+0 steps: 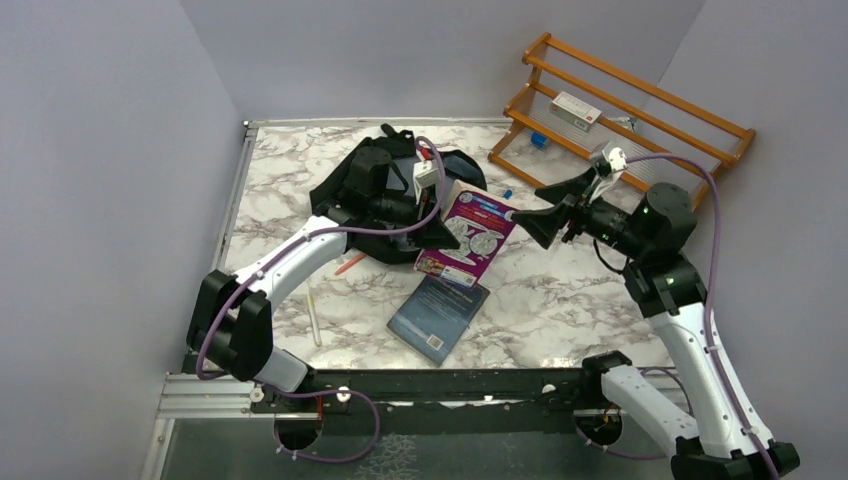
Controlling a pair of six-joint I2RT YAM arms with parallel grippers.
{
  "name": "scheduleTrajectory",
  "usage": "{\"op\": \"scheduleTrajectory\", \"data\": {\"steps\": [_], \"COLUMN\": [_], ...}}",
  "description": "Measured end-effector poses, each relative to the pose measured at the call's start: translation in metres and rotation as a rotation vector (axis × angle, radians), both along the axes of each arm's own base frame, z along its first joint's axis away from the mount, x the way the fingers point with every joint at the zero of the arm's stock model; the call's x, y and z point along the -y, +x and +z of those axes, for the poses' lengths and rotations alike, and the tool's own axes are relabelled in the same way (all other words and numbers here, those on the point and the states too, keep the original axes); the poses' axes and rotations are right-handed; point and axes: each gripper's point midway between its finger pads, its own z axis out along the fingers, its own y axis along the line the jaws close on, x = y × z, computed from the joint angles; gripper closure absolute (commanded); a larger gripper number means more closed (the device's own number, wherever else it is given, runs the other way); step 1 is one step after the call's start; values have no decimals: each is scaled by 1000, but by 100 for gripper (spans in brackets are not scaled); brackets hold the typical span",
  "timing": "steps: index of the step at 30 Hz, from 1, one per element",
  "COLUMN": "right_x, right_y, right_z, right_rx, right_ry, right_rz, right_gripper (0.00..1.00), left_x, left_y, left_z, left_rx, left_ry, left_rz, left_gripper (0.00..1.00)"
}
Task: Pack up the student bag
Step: Pick up the book from the center of the board.
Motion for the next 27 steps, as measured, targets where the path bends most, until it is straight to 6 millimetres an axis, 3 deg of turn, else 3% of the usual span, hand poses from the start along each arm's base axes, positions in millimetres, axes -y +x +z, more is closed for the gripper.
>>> {"op": "scheduleTrajectory", "data": {"steps": [7,11,17,23,27], "right_x": [-14,-25,-44,-60,-82], "right_y": [0,1,2,-2,-18], "right_z": [18,18,33,10,-9], "right_rx": [6,-17,-17,-115,-181], "right_ry": [-101,-117,-90,-90,-126], "right_rz": [147,256,451,572,656], "right_gripper": [18,16,11,11,11], "left_x": [-5,-14,-21,-28,-31], "left_y": [2,-13,-39,-49,-47], "left_z": [7,1,-2,-6,-5], "left_rx": [104,91,100,110,133], "left_ry": [44,87,124,172,190], "left_rz": [-24,-49,-104,-111,-102], "left_gripper": [100,100,100,100,100]}}
